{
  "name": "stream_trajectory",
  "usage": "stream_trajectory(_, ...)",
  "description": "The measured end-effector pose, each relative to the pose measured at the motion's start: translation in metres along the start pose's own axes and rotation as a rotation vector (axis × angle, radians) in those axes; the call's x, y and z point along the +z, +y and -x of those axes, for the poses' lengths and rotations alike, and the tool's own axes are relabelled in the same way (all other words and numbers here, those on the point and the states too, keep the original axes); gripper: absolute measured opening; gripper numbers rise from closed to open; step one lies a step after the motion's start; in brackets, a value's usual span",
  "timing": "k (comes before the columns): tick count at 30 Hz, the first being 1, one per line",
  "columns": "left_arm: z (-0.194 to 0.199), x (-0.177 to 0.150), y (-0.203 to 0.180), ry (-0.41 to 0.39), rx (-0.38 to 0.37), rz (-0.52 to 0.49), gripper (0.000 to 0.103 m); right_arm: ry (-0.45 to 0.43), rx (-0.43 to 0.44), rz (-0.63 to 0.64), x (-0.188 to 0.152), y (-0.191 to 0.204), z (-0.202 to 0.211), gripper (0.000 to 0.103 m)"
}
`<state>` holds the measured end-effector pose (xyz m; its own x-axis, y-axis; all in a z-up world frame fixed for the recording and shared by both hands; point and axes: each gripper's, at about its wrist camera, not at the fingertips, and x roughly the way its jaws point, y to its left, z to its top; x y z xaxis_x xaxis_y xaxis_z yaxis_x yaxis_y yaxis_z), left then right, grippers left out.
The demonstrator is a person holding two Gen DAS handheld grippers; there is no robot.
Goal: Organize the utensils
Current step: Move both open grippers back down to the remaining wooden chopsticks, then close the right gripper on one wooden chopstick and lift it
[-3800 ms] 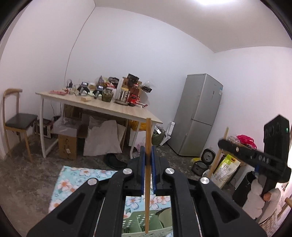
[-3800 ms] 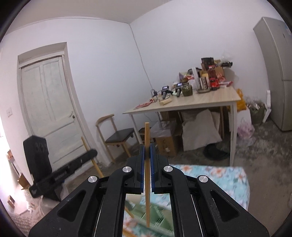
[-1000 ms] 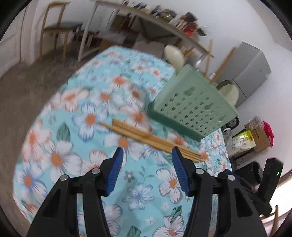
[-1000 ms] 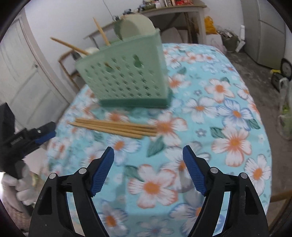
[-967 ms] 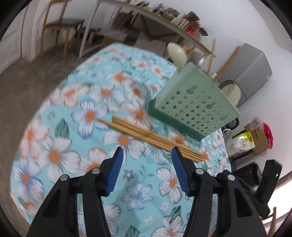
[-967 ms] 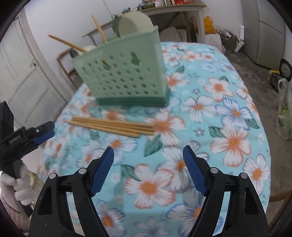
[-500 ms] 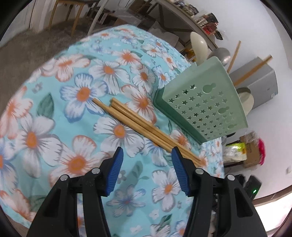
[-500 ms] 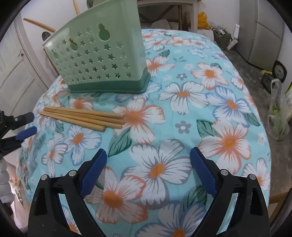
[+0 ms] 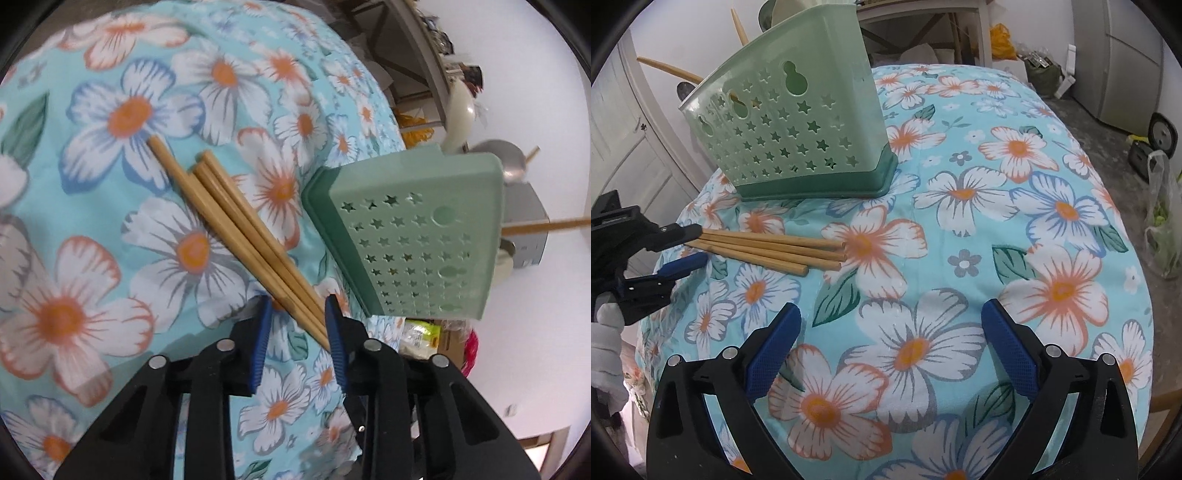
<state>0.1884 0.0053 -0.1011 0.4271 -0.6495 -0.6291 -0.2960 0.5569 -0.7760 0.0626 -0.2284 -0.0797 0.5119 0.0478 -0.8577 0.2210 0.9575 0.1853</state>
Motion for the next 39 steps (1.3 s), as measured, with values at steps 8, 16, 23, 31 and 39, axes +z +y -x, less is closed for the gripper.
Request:
stream_trajectory(8,-0.012,0.001,0.011,-0.016,0.007,0.083,0.012,-0.005,0.025,-0.014,0.0,-0.004,0.002,0.095)
stream_trajectory(16,0.001,-0.007,0.014,-0.024,0.016,0.056,0.012,-0.001,0.043,-0.022,0.0,-0.006,0.003,0.095)
stream_trajectory(23,0.033,-0.009,0.021,-0.016,0.063,-0.011,0.012,0.012,0.093,-0.046,0.0,-0.016,0.007,0.095)
stream_trajectory(31,0.065,-0.006,0.033,-0.046,0.139,-0.103,0.013,-0.002,0.242,-0.156,0.0,-0.039,0.013,0.095)
stream_trajectory(39,0.069,-0.002,0.038,-0.067,0.239,-0.237,0.013,0.024,0.246,0.001,0.012,-0.01,0.026,0.091)
